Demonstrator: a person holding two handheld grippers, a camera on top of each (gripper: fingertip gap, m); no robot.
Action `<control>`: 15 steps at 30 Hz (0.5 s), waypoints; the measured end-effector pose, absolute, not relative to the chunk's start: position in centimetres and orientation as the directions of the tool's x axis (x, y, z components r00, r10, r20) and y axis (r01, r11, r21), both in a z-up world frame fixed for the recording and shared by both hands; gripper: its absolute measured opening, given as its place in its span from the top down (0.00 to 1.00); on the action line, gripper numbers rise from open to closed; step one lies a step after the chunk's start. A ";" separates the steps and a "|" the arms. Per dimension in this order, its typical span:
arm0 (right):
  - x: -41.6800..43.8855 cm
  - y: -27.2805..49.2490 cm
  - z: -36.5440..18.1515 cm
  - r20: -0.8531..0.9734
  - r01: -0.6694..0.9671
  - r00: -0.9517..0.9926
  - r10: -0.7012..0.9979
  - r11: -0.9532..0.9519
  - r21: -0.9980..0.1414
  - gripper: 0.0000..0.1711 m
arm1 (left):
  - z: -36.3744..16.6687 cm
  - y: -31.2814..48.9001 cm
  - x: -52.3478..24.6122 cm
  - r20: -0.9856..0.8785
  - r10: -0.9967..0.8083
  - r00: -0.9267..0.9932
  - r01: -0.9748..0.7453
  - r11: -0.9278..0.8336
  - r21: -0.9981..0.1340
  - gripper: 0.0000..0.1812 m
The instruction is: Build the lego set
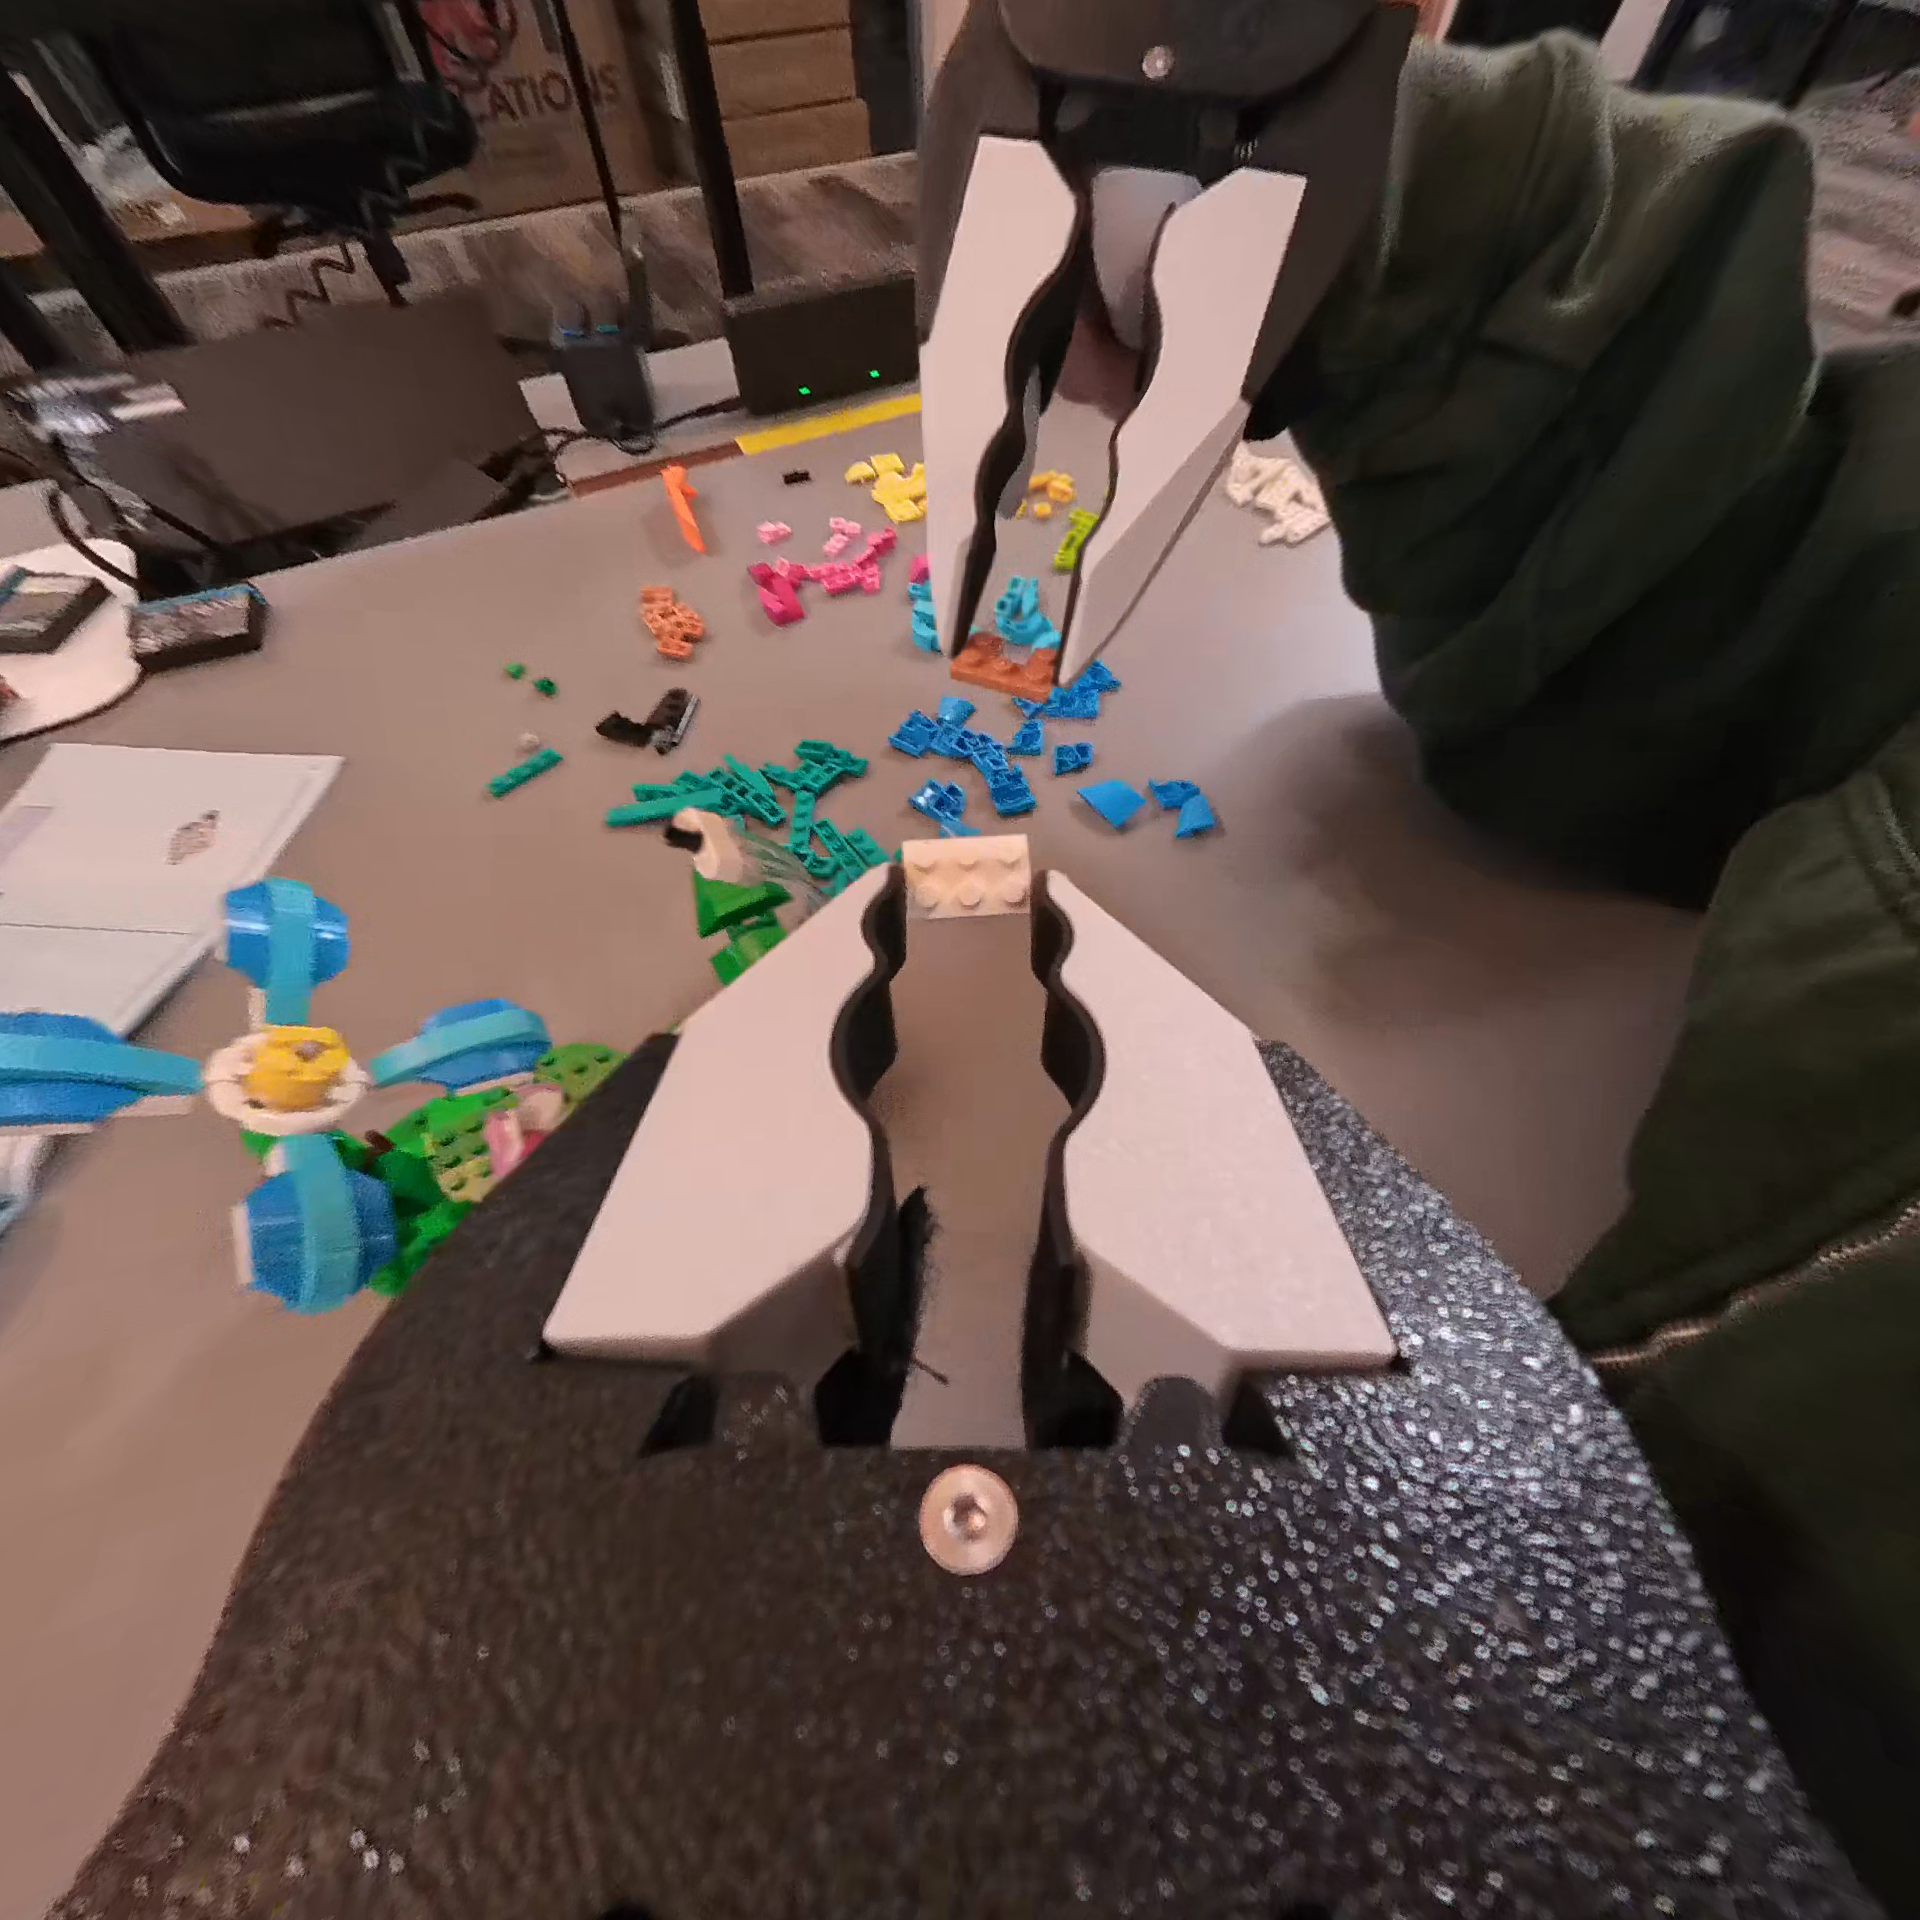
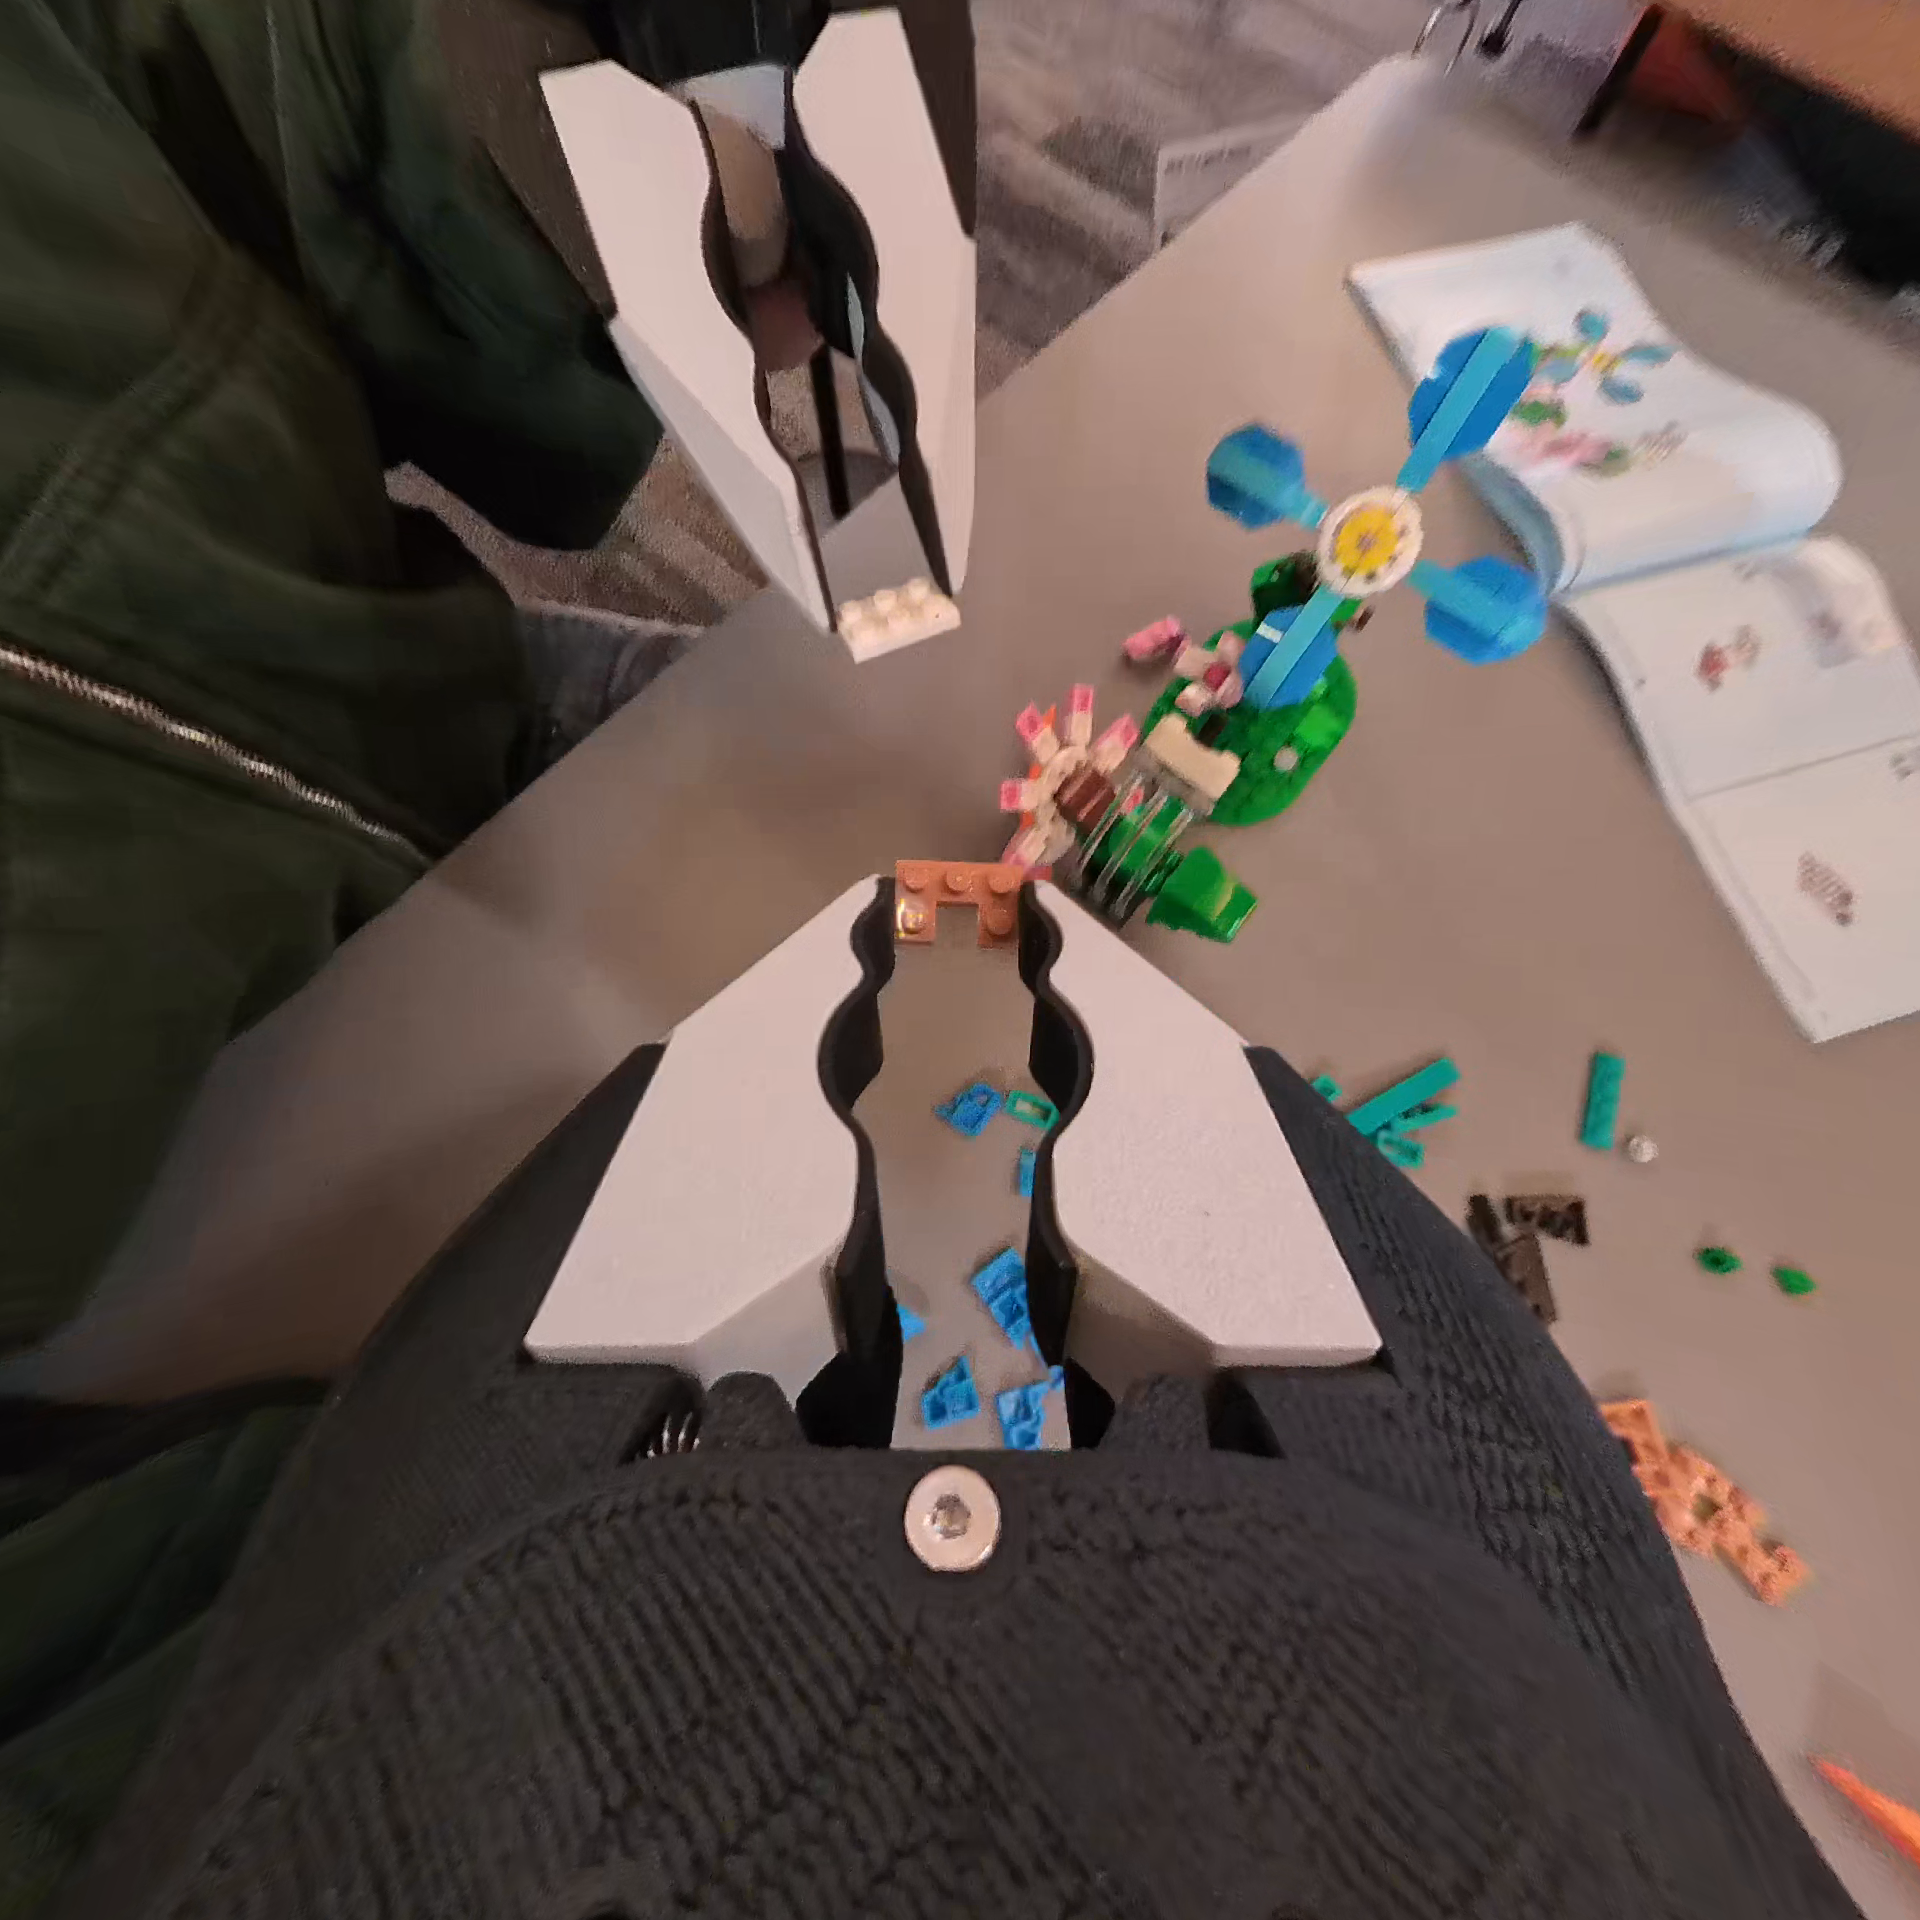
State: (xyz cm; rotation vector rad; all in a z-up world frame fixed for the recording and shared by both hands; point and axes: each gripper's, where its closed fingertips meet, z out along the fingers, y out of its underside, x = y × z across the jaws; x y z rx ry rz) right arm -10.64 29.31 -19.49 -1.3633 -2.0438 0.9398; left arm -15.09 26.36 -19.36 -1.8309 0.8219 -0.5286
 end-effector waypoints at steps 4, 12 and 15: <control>-11.2 28.4 -19.3 0.085 0.521 -0.387 0.918 0.294 -0.801 0.87 | -17.8 26.6 -15.3 -0.055 -0.742 0.668 -0.318 -0.217 -0.923 0.88; -11.5 28.0 -20.8 0.076 0.542 -0.425 0.902 0.321 -0.776 0.87 | -17.8 26.7 -14.2 -0.067 -0.779 0.623 -0.360 -0.209 -0.909 0.88; -11.6 28.2 -20.9 0.081 0.542 -0.422 0.903 0.323 -0.776 0.87 | -18.2 26.8 -14.2 -0.054 -0.783 0.620 -0.362 -0.224 -0.905 0.88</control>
